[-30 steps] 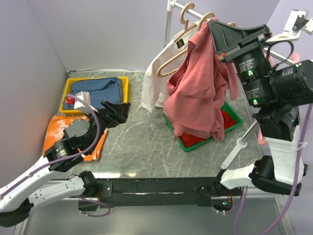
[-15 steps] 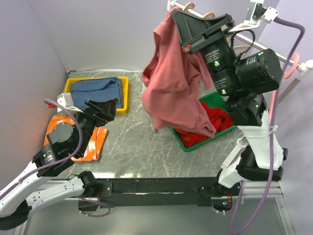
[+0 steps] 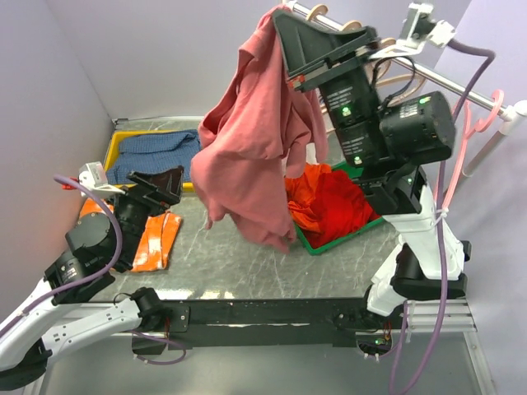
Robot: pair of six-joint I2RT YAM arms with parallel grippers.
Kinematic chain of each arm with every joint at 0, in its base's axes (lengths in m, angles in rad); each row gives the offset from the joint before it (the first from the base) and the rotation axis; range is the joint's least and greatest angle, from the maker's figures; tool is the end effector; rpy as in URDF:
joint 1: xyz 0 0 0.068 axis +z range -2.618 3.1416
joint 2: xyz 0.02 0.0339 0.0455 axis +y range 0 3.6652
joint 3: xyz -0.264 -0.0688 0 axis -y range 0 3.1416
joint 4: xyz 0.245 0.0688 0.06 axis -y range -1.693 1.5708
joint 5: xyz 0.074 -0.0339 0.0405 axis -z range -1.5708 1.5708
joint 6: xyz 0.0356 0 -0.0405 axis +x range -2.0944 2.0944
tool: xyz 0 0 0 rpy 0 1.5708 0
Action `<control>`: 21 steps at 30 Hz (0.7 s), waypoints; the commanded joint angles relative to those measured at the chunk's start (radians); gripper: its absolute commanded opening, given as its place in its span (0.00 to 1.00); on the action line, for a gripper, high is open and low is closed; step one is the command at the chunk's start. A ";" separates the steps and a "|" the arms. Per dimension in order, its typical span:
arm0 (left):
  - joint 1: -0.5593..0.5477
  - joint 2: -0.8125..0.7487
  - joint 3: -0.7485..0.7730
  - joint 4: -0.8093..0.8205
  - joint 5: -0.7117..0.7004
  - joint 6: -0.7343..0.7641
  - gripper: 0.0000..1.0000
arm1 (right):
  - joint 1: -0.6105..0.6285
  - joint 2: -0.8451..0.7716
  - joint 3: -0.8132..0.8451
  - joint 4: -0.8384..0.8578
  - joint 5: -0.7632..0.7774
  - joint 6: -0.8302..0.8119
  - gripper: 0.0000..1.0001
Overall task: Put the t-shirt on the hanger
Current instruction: Place the T-shirt at the center of the board.
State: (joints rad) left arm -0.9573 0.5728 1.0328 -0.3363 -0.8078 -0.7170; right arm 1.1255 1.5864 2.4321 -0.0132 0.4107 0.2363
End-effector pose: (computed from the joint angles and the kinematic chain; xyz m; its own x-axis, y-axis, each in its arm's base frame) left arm 0.0722 -0.0579 0.4313 -0.0464 -0.7229 -0.6894 0.1613 0.6757 -0.7193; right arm 0.1048 0.1865 0.6795 0.1431 0.7982 -0.5852 -0.7665 0.4634 0.4446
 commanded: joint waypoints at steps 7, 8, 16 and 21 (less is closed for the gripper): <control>-0.001 -0.040 0.032 -0.141 -0.039 -0.032 0.96 | 0.003 -0.393 -0.891 0.062 0.173 0.091 0.00; -0.001 -0.037 0.023 -0.182 -0.036 -0.041 0.97 | 0.003 -0.469 -1.067 0.043 0.186 0.130 0.00; -0.001 0.027 -0.153 -0.308 0.151 -0.232 0.96 | -0.006 -0.761 -1.636 -0.258 0.338 0.529 0.06; -0.001 0.057 -0.319 -0.212 0.274 -0.305 0.97 | -0.010 -0.789 -1.696 -0.399 0.307 0.578 0.26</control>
State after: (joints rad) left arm -0.9573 0.5972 0.7952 -0.5880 -0.6621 -0.9363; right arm 1.1213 0.8333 0.7437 -0.3496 0.6785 0.7086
